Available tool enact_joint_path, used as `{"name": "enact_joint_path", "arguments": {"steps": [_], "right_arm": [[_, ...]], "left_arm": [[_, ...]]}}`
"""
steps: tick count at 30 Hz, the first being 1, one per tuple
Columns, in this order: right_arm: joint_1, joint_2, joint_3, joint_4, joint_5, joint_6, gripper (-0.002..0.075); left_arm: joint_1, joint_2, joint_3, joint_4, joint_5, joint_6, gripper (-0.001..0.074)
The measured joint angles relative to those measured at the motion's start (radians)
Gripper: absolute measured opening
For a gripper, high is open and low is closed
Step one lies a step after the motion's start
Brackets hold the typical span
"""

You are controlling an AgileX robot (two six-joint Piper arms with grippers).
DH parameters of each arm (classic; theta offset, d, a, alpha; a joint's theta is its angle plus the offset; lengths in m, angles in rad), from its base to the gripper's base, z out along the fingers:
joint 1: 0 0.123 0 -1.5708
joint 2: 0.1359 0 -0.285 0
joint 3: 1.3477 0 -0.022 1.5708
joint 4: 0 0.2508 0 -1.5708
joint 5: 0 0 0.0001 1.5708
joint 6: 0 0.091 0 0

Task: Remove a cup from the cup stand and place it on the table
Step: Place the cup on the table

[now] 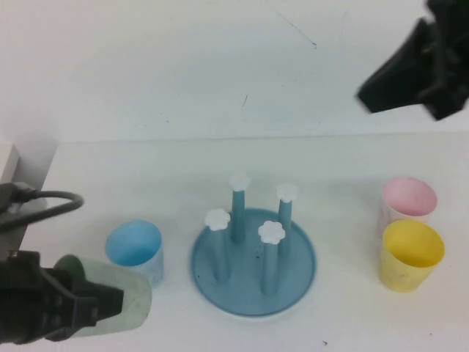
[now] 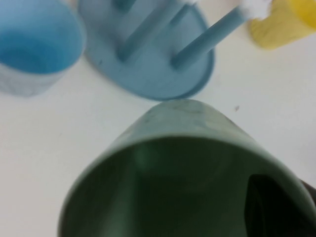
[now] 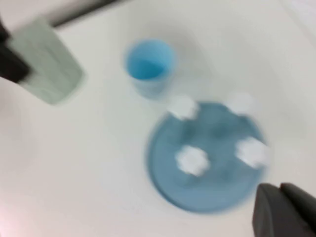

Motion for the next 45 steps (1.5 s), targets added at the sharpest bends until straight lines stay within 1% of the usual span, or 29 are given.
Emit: {"name": "enact_joint_path", "arguments": {"steps": [3,6,10,14,16,19,22,25,30,33,35,38,40,42,45], "right_arm": [[0.001,-0.067,0.01,-0.115,0.0,0.054,0.0006],[0.001,-0.129,0.058,-0.191,0.001,0.095,0.0005],[0.001,-0.215,0.178,-0.246,0.001,0.121,0.0005],[0.002,-0.292,0.341,-0.276,-0.005,0.125,0.0005],[0.002,-0.327,0.42,-0.288,-0.024,0.131,0.0005],[0.002,-0.368,0.516,-0.307,-0.059,0.139,0.0004],[0.002,-0.414,0.61,-0.326,-0.099,0.154,0.0004],[0.002,-0.446,0.679,-0.334,-0.128,0.158,0.0004],[0.002,-0.486,0.723,-0.352,-0.138,0.18,0.0004],[0.002,-0.513,0.728,-0.38,-0.147,0.201,0.0004],[0.002,-0.531,0.728,-0.4,-0.15,0.212,0.0004],[0.002,-0.561,0.728,-0.43,-0.152,0.237,0.0004],[0.002,-0.583,0.728,-0.453,-0.152,0.254,0.0004],[0.002,-0.607,0.728,-0.473,-0.152,0.264,0.0004],[0.002,-0.647,0.729,-0.507,-0.152,0.288,0.0004]], "left_arm": [[-0.002,0.071,-0.004,0.019,0.0,0.002,0.0006],[-0.043,0.127,-0.005,0.052,-0.032,0.009,0.0006],[-0.175,0.187,-0.023,0.152,-0.116,-0.06,0.0006],[-0.331,0.264,-0.062,0.336,-0.208,-0.218,0.0006],[-0.391,0.311,-0.082,0.433,-0.228,-0.306,0.0006],[-0.467,0.39,-0.12,0.571,-0.237,-0.408,0.0006],[-0.513,0.468,-0.156,0.671,-0.243,-0.474,0.0006],[-0.532,0.53,-0.189,0.709,-0.251,-0.505,0.0006],[-0.538,0.612,-0.207,0.737,-0.27,-0.51,0.0006],[-0.538,0.631,-0.207,0.744,-0.278,-0.512,0.0031],[-0.538,0.631,-0.213,0.748,-0.287,-0.514,0.0093],[-0.538,0.631,-0.224,0.748,-0.3,-0.515,0.023],[-0.538,0.629,-0.226,0.748,-0.304,-0.516,0.0295],[-0.538,0.617,-0.226,0.748,-0.304,-0.517,0.0326],[-0.538,0.576,-0.226,0.748,-0.311,-0.535,0.0317]]}}
